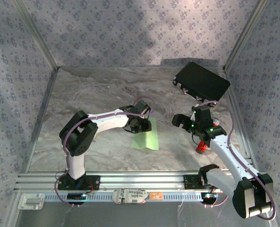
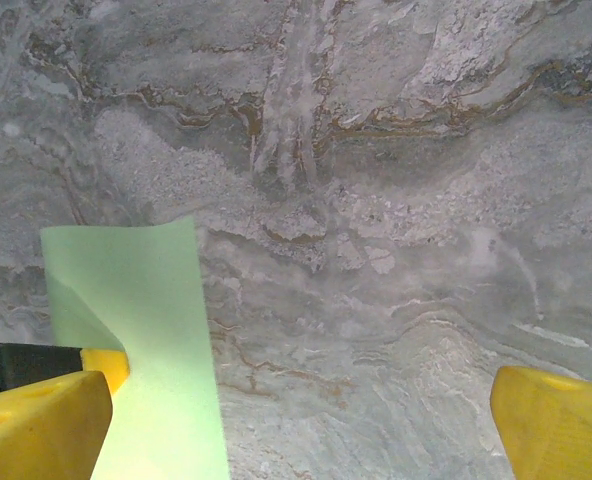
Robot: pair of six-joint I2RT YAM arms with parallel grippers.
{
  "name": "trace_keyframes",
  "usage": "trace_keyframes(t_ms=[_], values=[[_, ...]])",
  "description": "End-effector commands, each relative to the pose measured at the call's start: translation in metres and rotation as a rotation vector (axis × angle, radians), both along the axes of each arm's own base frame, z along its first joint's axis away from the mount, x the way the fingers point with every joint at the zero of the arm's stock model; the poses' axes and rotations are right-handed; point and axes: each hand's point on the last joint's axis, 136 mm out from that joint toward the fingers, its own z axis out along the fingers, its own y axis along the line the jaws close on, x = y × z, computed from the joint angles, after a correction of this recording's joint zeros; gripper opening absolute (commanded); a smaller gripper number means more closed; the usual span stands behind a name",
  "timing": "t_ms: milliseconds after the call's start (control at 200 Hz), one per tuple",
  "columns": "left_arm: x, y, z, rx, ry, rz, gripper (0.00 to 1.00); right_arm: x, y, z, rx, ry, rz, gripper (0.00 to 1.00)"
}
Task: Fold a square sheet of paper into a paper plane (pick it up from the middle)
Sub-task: First fold the square sheet of paper in half at the center of the table.
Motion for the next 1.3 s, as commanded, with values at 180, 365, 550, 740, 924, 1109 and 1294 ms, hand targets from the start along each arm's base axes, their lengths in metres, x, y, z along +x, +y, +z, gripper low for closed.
trace_keyframes(t_ms=[180,365,550,740,924,1109,1294], values=[[0.005,-0.055,0.075,-0.483,0.016,-0.042,0.37,-0.001,0.013,0.012,0.131,-0.023,0.047,0.99],[0.004,-0.068,0.084,-0.593,0.042,-0.074,0.38,0.000,0.017,0.015,0.197,-0.013,0.043,0.99],[0.004,-0.064,0.063,-0.585,0.075,-0.050,0.37,0.002,0.031,0.019,0.279,-0.004,0.095,0.99],[0.006,-0.054,0.037,-0.549,0.100,-0.006,0.37,0.002,0.036,0.015,0.273,0.018,0.123,0.99],[0.006,-0.043,0.019,-0.497,0.115,0.004,0.37,0.003,0.038,0.011,0.263,0.031,0.119,0.99],[0.006,-0.035,0.008,-0.445,0.112,0.008,0.37,0.004,0.043,0.005,0.272,0.065,0.127,0.99],[0.007,-0.028,-0.003,-0.381,0.107,0.008,0.38,0.005,0.045,0.000,0.252,0.079,0.124,0.99]])
